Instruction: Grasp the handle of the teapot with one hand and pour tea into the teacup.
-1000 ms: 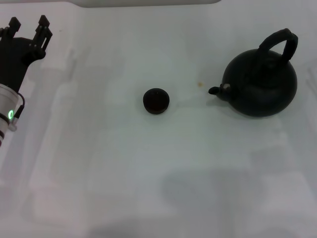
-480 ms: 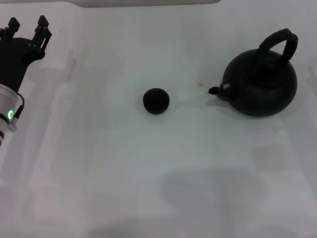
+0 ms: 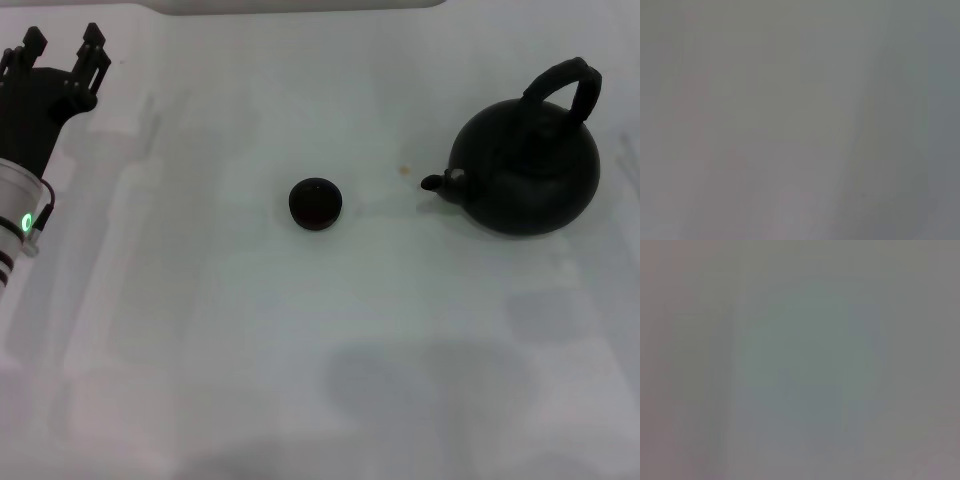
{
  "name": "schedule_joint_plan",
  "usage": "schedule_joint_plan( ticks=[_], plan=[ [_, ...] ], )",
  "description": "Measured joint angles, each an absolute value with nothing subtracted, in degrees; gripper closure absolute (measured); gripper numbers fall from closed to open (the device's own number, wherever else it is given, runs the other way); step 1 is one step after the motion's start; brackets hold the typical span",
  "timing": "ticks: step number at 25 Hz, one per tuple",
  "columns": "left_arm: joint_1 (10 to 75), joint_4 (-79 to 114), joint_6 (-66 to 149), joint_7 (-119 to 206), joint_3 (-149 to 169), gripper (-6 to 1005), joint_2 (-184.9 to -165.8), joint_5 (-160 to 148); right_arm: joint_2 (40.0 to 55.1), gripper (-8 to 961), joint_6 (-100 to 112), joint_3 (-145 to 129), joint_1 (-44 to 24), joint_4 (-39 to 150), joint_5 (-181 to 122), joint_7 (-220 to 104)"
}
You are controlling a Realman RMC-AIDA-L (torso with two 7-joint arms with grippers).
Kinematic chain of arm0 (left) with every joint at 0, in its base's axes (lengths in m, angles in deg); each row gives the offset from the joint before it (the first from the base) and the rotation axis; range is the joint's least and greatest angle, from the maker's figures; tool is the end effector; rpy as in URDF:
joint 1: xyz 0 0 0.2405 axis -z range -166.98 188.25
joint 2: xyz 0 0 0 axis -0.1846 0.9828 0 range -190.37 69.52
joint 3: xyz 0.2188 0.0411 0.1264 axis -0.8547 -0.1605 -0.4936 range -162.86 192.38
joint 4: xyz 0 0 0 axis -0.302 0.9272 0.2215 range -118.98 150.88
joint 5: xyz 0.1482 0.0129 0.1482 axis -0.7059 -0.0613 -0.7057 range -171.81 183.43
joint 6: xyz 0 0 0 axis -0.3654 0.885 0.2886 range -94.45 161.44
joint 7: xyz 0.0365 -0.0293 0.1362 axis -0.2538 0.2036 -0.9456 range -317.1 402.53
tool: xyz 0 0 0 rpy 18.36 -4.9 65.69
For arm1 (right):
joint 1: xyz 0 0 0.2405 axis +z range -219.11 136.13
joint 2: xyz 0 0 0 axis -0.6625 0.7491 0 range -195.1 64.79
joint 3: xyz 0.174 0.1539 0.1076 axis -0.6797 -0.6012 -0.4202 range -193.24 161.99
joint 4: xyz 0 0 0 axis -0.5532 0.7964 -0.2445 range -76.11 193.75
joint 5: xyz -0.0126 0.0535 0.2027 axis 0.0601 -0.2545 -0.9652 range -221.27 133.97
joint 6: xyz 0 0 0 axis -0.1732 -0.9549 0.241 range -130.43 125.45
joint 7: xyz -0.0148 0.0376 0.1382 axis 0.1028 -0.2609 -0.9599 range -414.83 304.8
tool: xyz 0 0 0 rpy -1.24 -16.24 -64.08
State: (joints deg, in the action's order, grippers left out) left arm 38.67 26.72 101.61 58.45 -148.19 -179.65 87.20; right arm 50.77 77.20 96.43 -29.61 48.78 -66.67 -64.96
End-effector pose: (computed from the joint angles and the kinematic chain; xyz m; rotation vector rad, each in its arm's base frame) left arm -0.3133 0.3328 -0.0329 -1.5984 -0.7034 -0.8411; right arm 0.3678 0.2591 0.0260 -1.5604 0.4048 0.6879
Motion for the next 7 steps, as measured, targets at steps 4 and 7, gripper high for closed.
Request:
schedule_joint_plan(
  ticks=[4, 7],
  plan=[
    [38.8, 26.7, 101.6, 58.4, -148.2, 285, -179.63, 87.2, 50.77, 88, 77.3, 96.4, -29.6, 48.4, -66.7, -64.9],
    [38.9, 26.7, 101.6, 58.4, -148.2, 285, -179.61, 87.2, 50.78, 88, 77.4, 96.4, -29.6, 48.4, -66.7, -64.9]
  ],
)
